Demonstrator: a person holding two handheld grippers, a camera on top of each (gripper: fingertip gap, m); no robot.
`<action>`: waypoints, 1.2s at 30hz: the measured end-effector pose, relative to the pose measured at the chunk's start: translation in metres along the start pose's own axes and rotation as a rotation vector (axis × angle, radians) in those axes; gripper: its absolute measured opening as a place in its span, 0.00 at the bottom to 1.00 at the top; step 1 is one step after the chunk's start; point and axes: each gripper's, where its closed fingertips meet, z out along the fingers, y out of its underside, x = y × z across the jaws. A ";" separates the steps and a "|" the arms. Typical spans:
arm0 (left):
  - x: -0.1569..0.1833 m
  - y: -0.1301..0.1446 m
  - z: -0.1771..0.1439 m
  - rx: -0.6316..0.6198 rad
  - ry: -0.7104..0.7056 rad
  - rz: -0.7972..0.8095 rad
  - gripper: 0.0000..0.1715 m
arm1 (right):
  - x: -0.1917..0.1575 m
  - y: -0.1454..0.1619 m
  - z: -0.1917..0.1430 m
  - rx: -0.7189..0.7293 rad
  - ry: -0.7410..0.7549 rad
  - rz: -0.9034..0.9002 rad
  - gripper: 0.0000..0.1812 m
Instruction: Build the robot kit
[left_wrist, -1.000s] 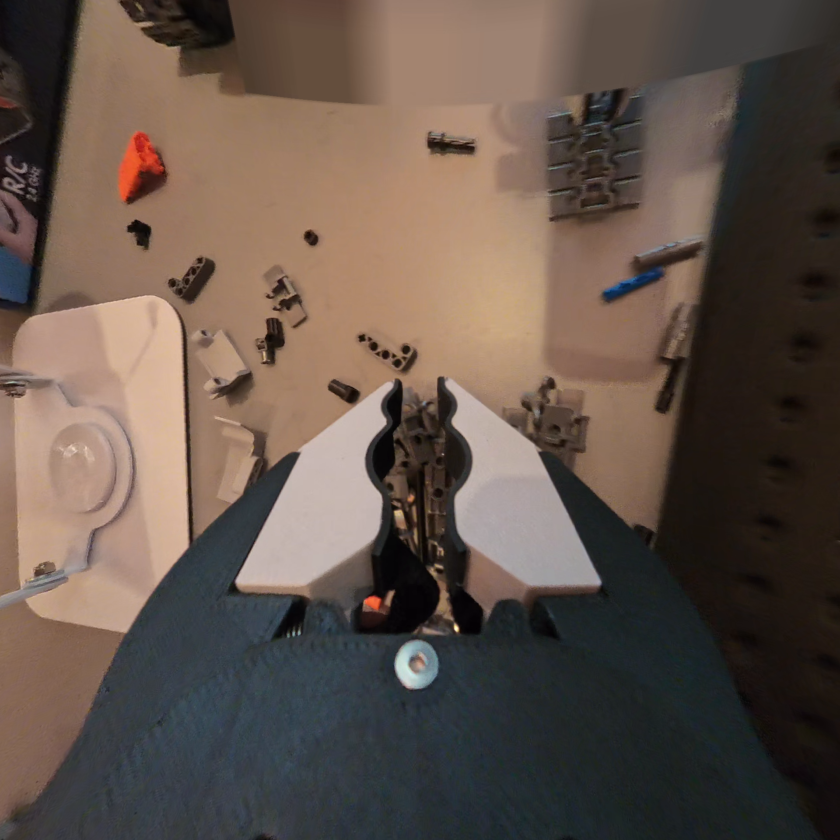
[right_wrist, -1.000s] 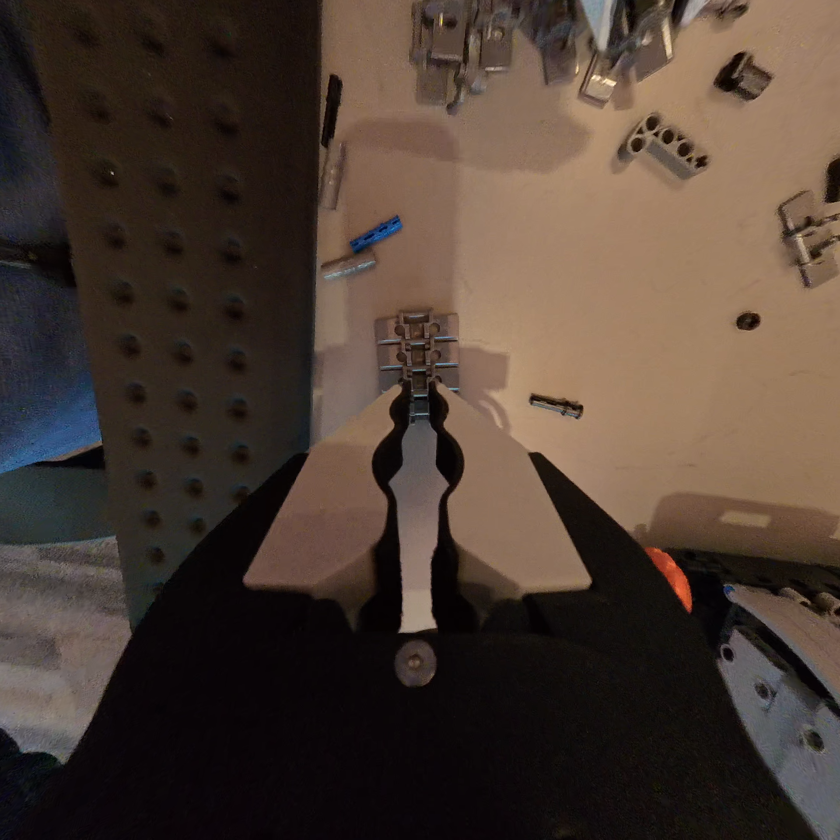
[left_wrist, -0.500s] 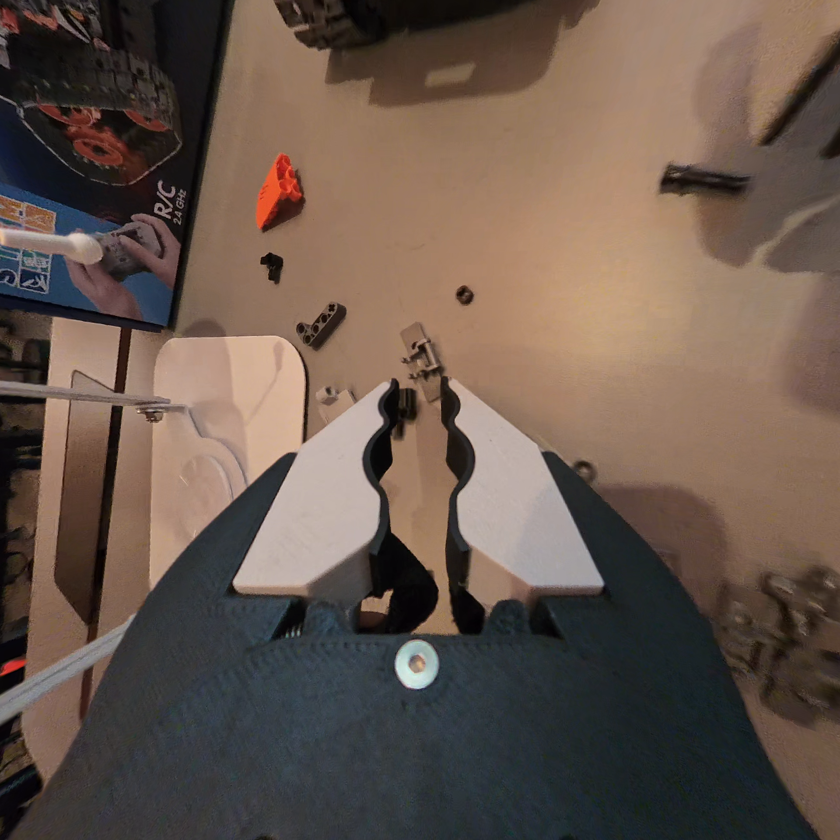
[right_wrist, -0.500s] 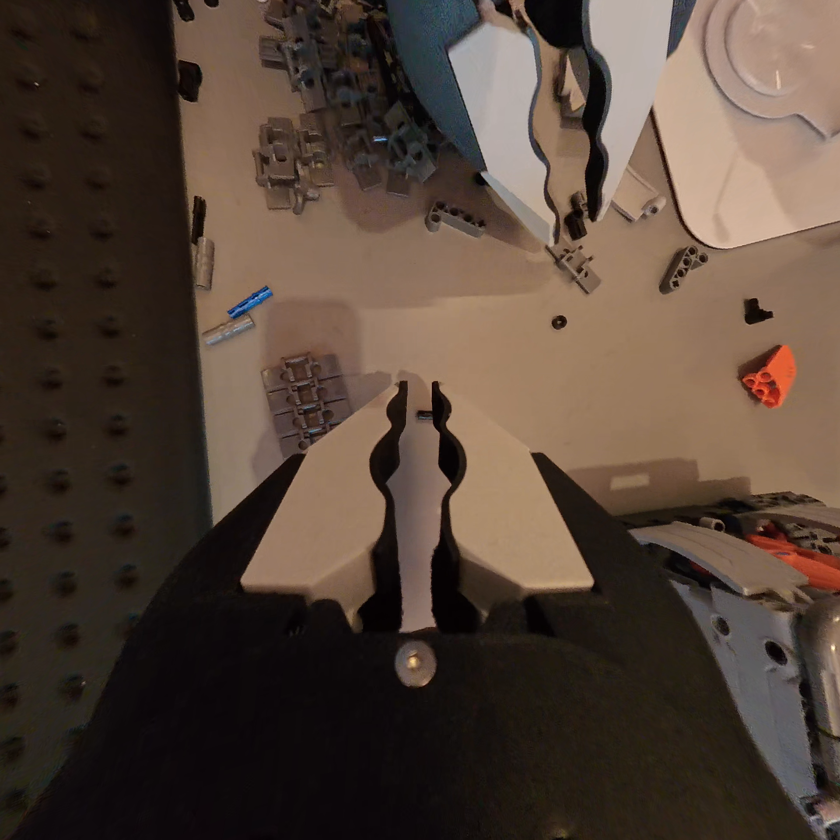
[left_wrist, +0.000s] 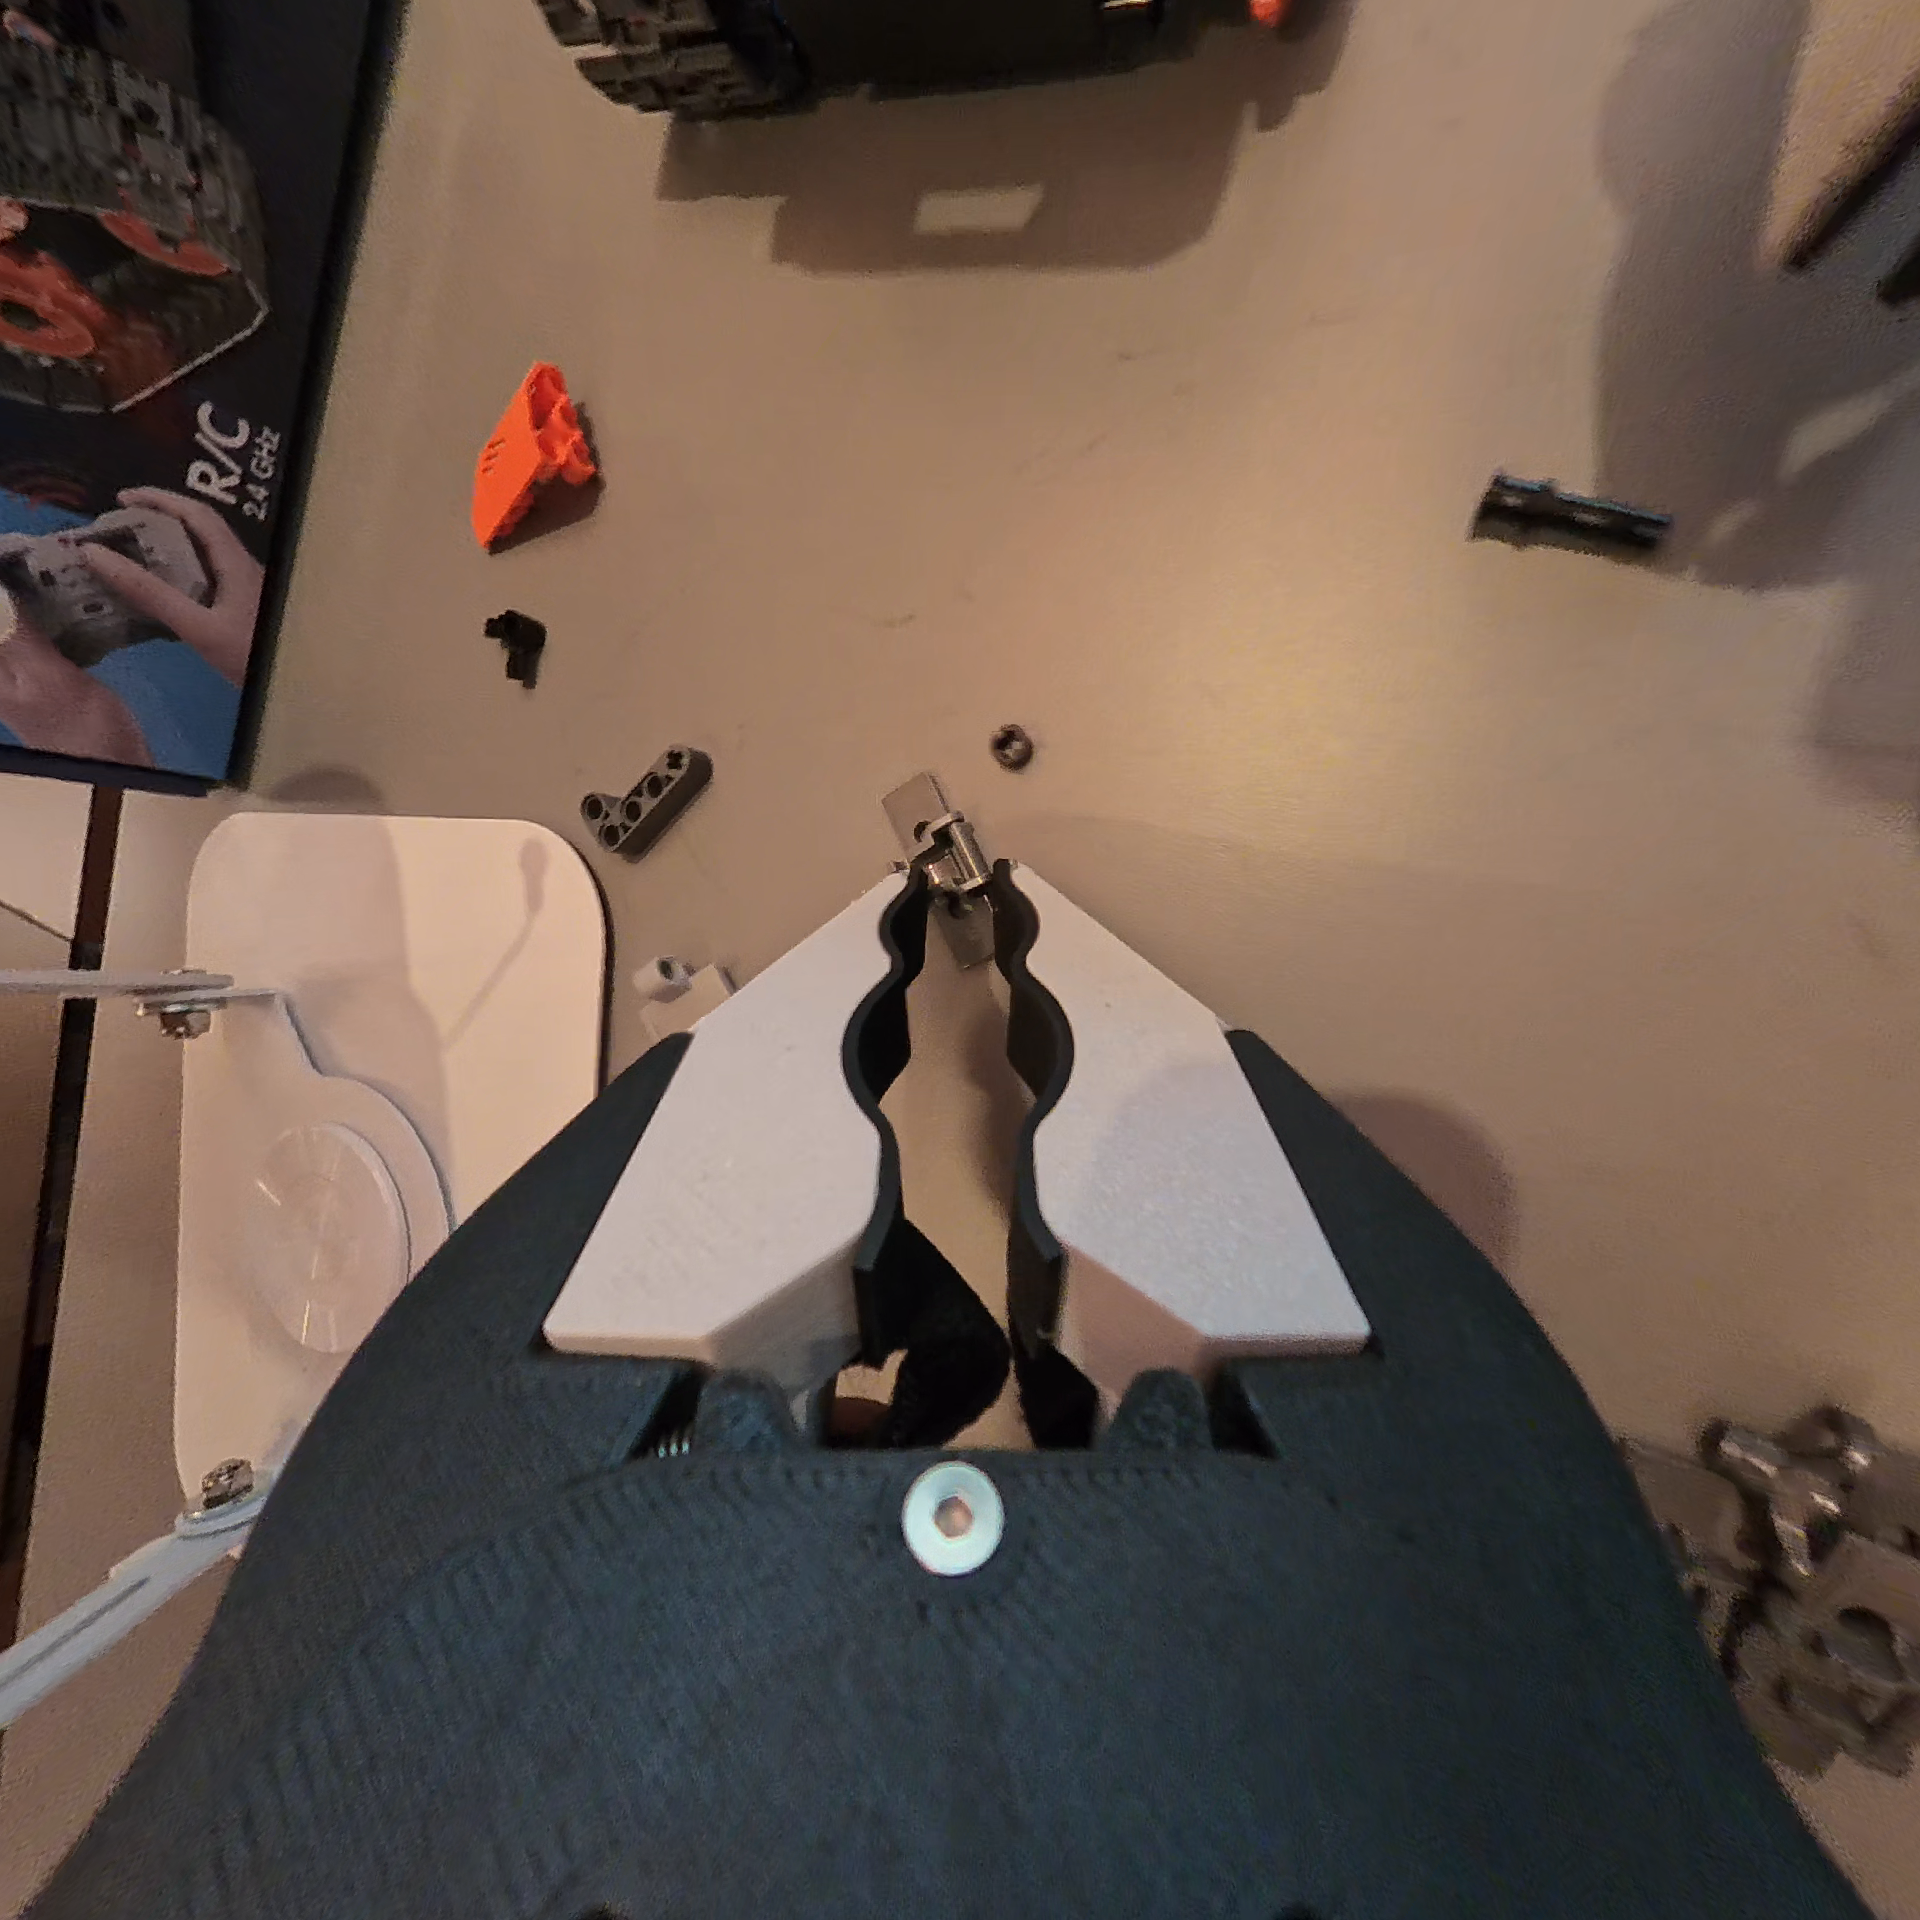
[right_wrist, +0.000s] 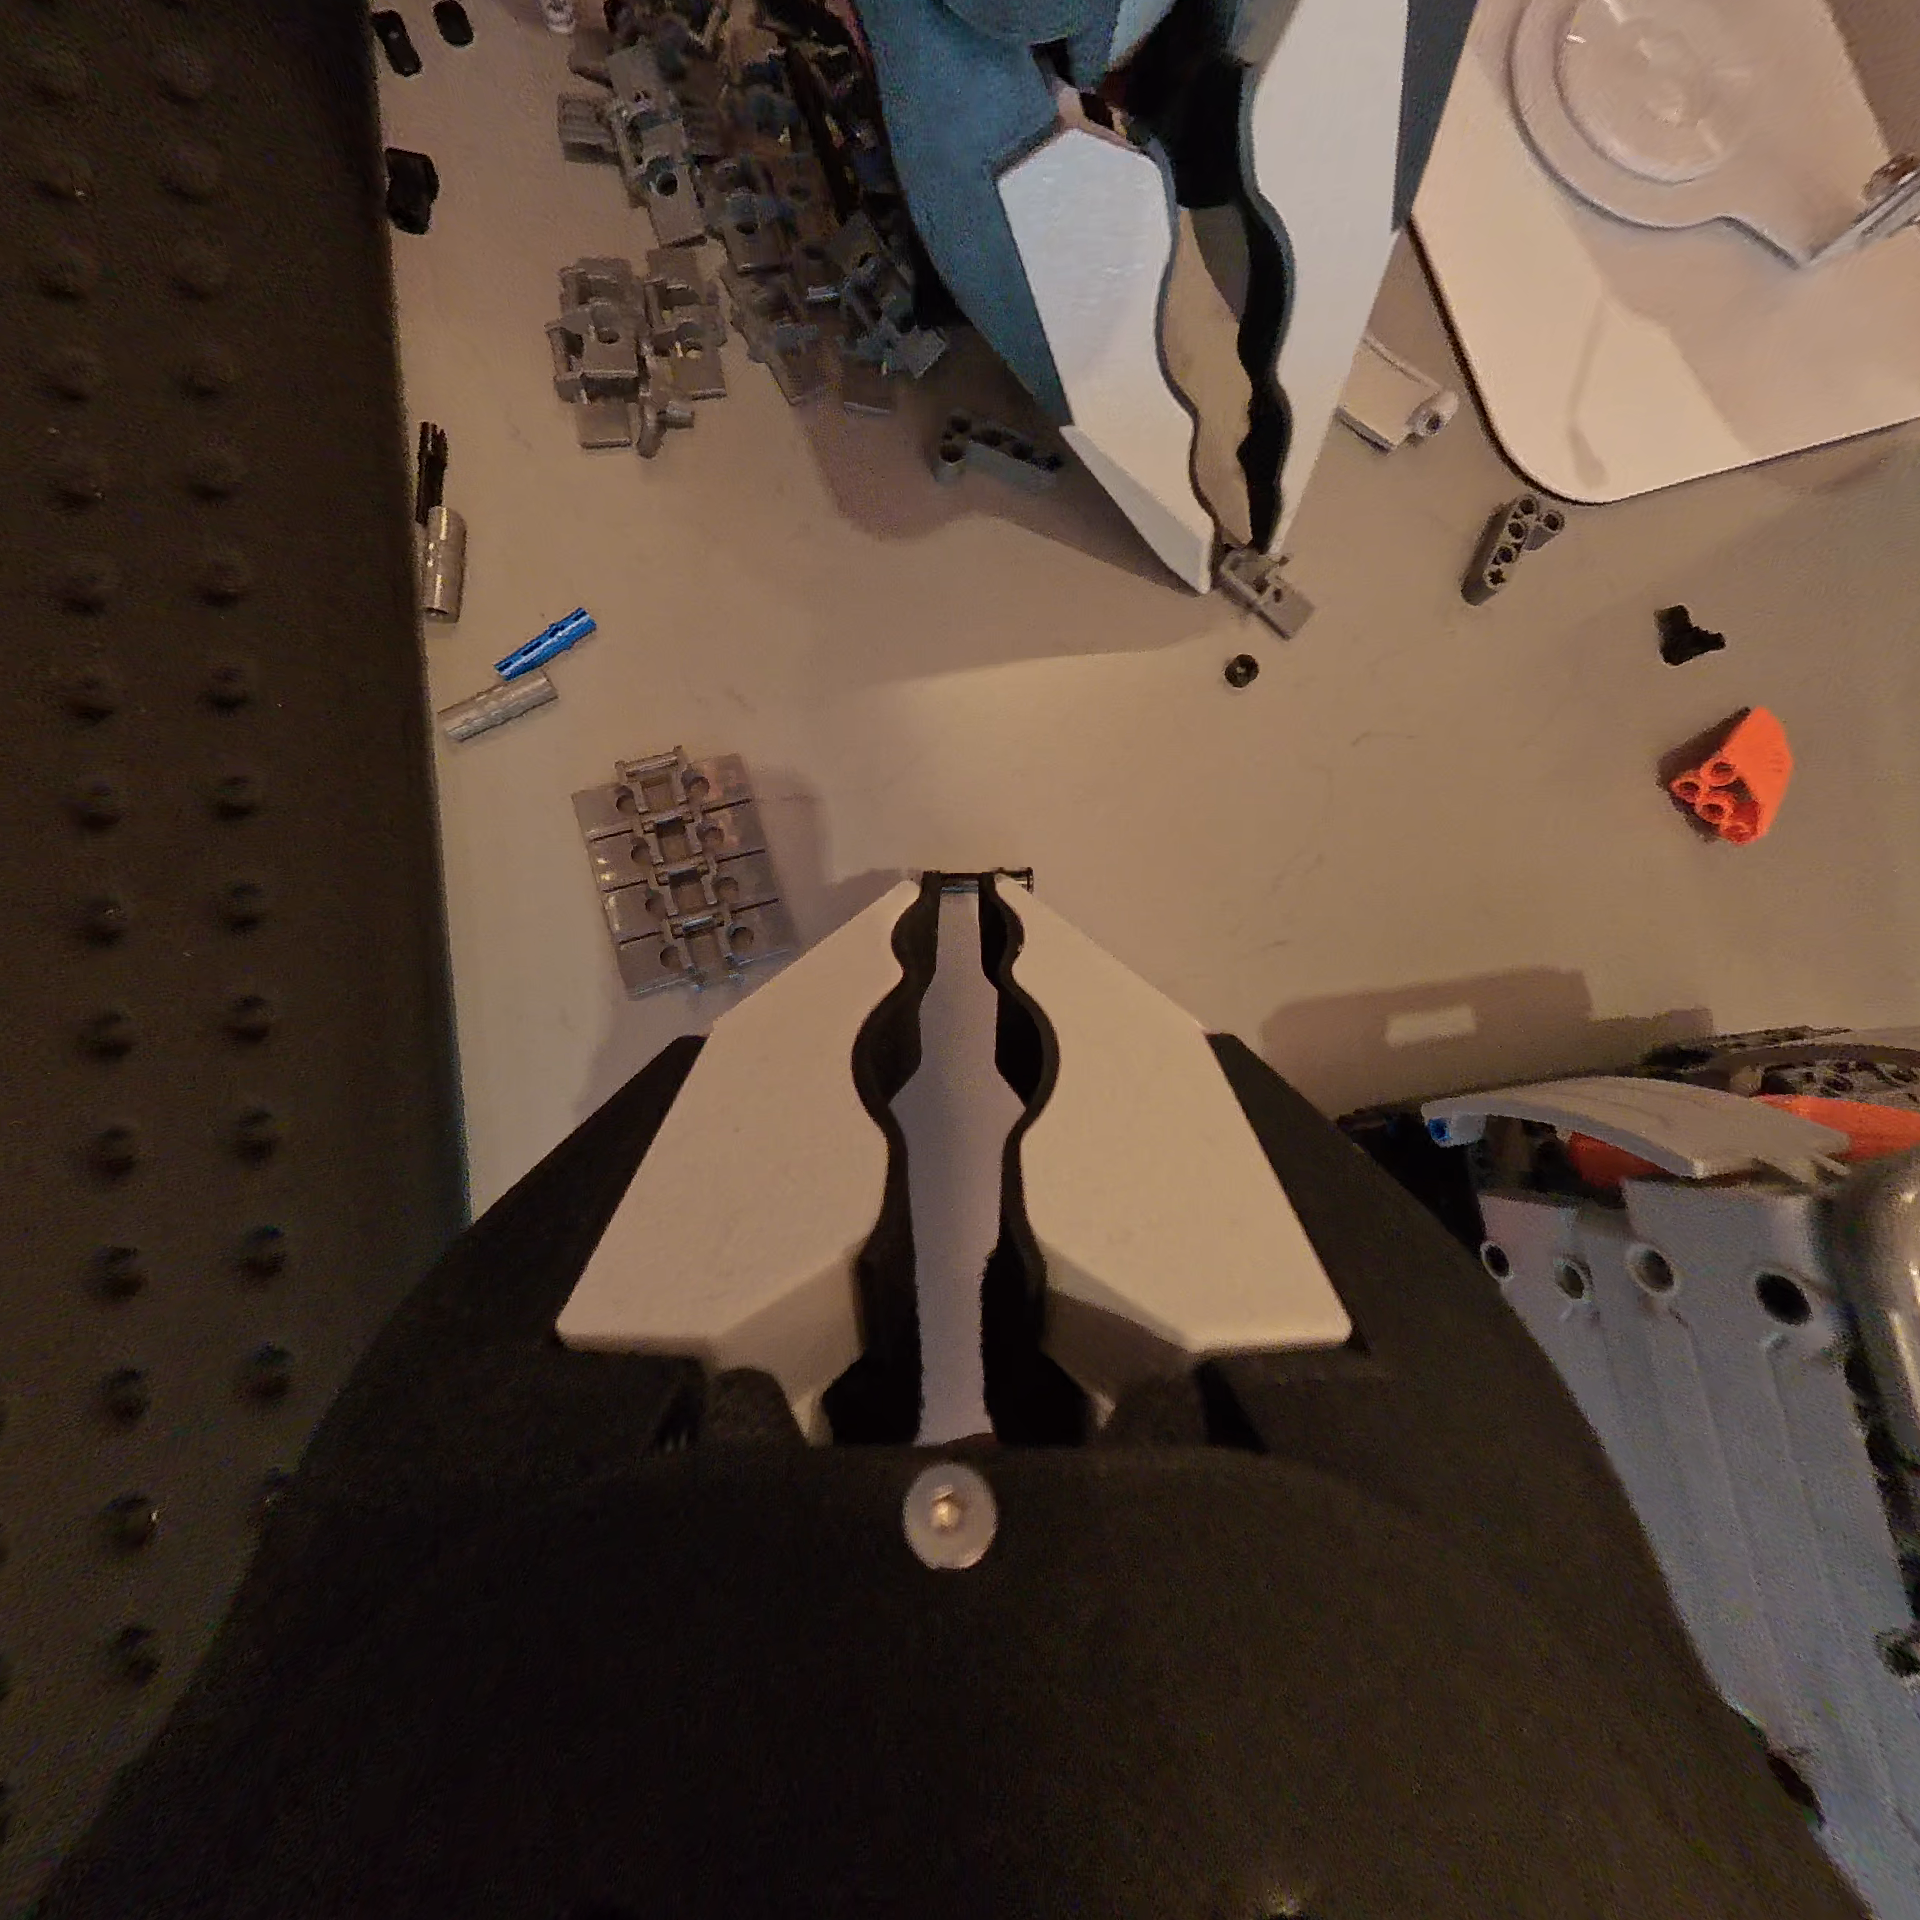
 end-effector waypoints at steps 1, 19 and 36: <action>0.005 0.000 -0.002 0.002 0.018 0.025 0.07 | 0.000 0.000 -0.002 0.004 -0.003 0.002 0.03; 0.107 -0.067 -0.073 0.359 0.206 0.540 0.07 | -0.029 -0.011 -0.005 0.060 -0.078 -0.126 0.20; 0.156 -0.110 -0.008 0.318 0.394 0.781 0.07 | -0.056 0.067 -0.024 -0.034 -0.102 0.050 0.16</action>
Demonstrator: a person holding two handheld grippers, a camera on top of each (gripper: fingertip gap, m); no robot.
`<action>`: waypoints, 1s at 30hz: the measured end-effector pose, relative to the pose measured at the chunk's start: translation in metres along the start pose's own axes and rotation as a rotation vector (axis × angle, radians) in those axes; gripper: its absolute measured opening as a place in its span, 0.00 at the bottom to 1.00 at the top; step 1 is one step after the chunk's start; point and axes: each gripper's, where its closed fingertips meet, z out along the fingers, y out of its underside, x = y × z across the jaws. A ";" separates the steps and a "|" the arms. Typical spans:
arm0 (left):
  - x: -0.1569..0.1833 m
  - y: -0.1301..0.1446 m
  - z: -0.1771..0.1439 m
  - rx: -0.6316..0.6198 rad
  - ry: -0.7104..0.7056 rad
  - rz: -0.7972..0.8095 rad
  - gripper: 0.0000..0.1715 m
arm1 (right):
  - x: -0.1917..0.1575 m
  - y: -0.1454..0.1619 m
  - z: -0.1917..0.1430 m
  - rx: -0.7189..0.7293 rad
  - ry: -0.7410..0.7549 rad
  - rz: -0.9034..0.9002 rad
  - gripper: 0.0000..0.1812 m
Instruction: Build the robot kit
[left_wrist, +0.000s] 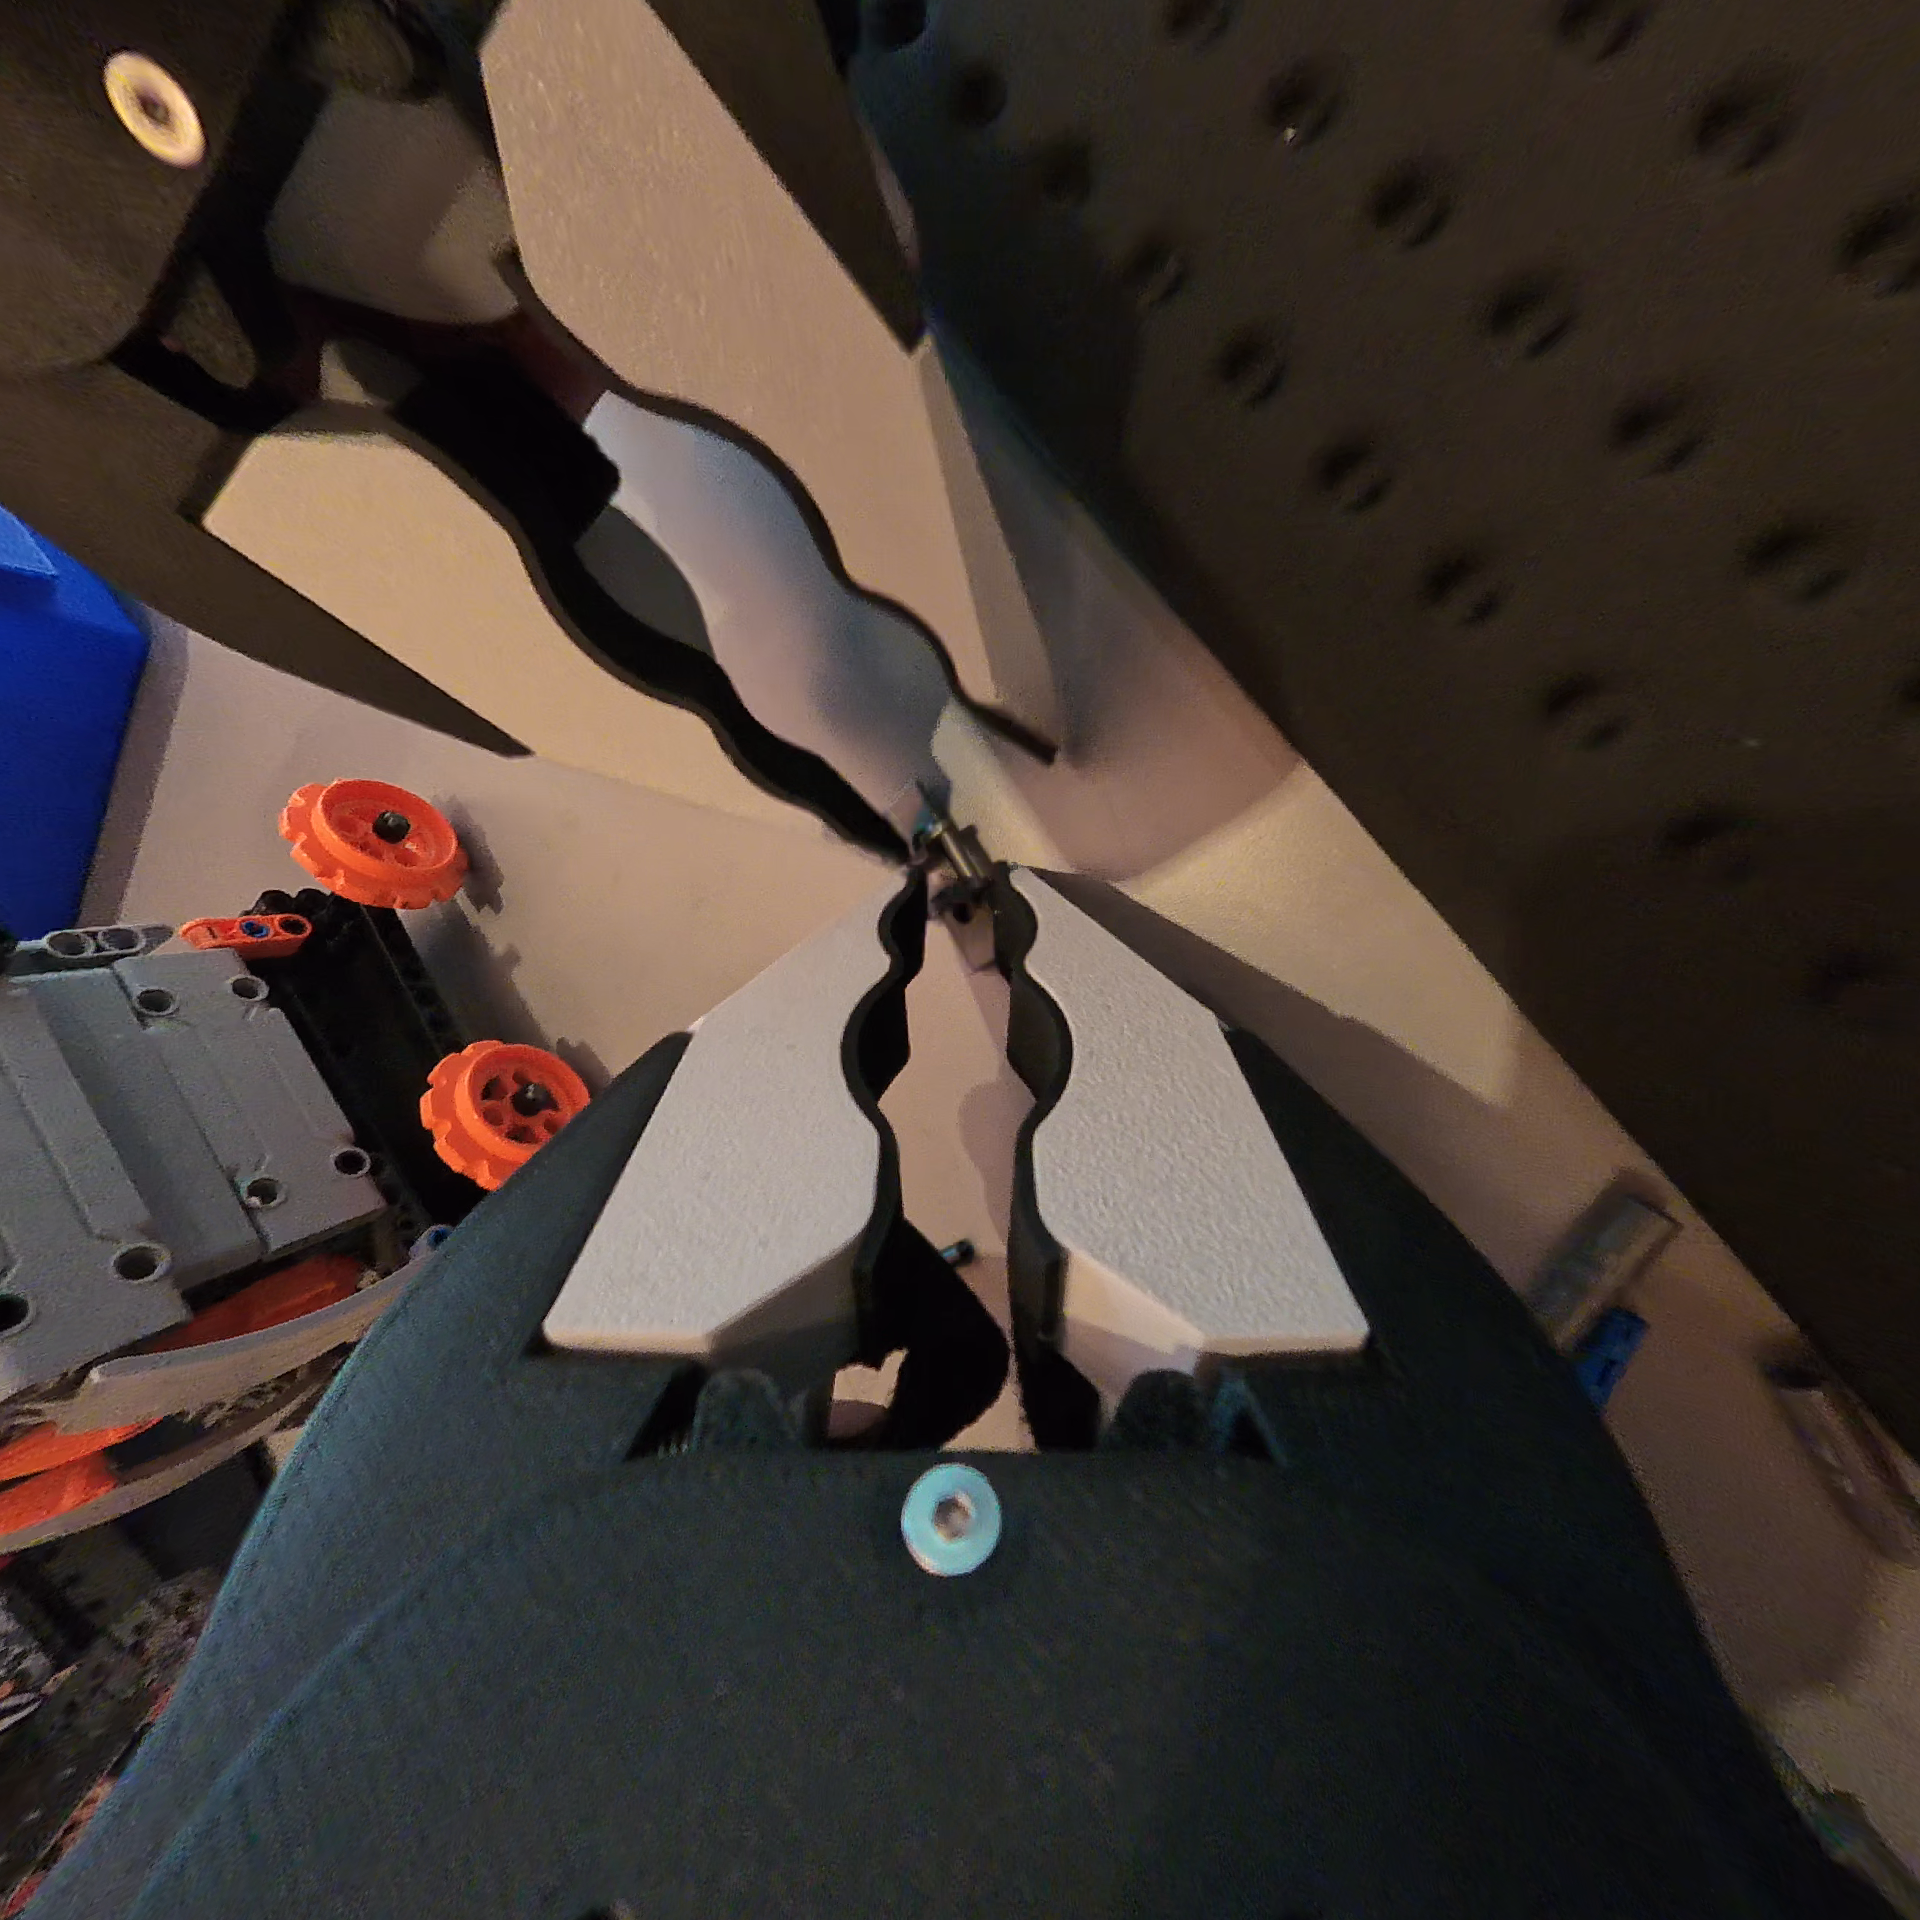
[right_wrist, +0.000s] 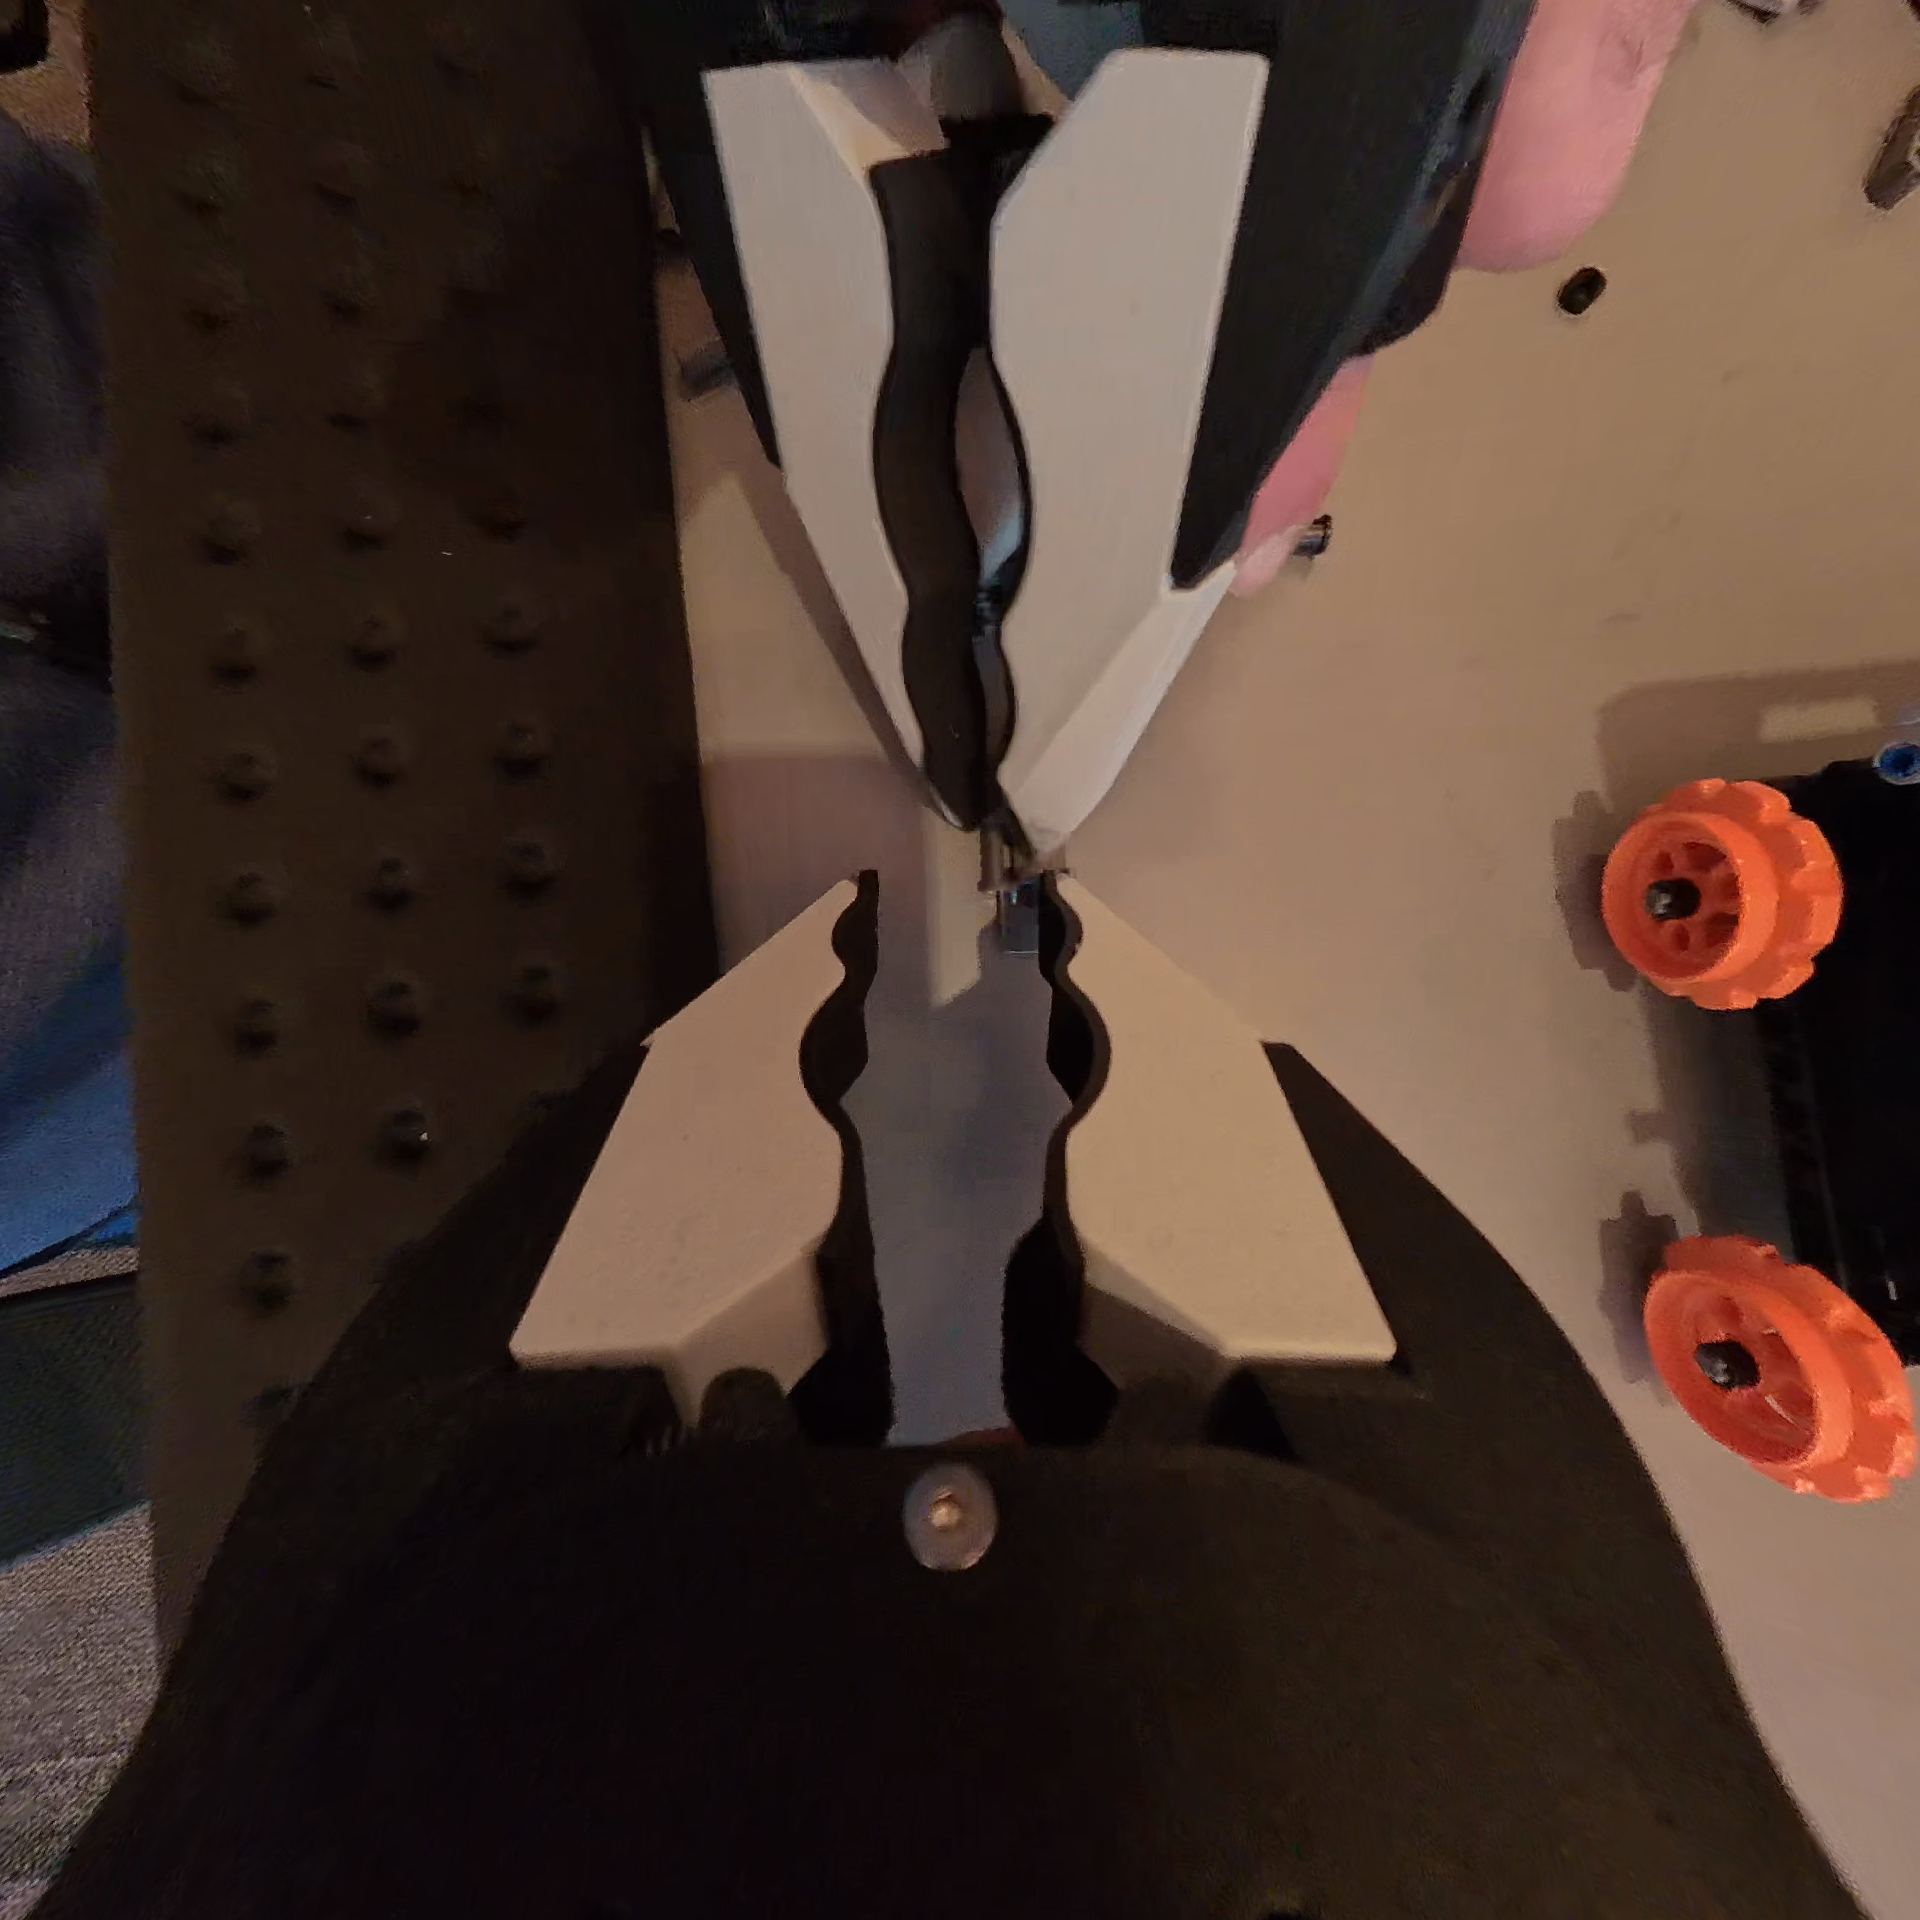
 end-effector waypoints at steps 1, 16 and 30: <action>0.001 -0.001 0.000 0.008 0.007 -0.011 0.07 | 0.002 0.002 0.002 -0.004 0.007 0.006 0.16; -0.028 0.036 -0.015 -0.131 -0.196 -0.099 0.09 | 0.021 -0.001 -0.006 0.009 0.056 -0.041 0.16; -0.025 0.046 -0.022 -0.158 -0.220 -0.210 0.08 | 0.025 -0.014 -0.003 0.059 0.053 -0.044 0.12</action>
